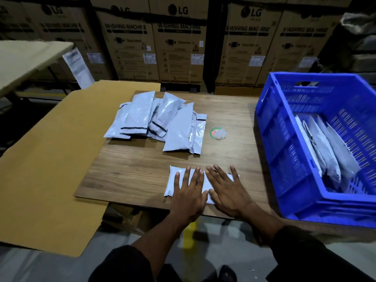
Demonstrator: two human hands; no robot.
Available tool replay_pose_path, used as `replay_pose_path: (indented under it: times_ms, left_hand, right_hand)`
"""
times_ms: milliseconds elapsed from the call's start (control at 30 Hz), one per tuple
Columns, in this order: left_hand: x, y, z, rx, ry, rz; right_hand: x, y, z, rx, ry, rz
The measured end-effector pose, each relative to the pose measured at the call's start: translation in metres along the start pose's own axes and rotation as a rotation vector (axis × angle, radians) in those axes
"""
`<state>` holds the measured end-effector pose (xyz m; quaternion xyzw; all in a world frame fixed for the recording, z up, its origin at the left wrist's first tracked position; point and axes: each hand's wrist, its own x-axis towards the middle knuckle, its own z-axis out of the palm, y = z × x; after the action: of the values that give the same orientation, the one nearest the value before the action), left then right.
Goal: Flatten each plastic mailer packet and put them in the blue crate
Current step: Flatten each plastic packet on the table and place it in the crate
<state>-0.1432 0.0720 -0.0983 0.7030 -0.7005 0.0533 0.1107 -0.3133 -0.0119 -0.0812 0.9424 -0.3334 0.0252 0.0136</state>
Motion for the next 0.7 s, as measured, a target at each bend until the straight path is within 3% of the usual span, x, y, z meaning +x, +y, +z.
replay_pose_path:
  times_ms: [367, 700]
  left_hand:
    - [-0.003, -0.004, 0.01, -0.065, 0.044, -0.017]
    - [-0.004, -0.018, 0.014, -0.144, -0.028, -0.05]
  right_hand:
    - [0.002, -0.001, -0.001, -0.004, 0.008, -0.008]
    - [0.001, -0.002, -0.002, -0.012, -0.032, 0.0]
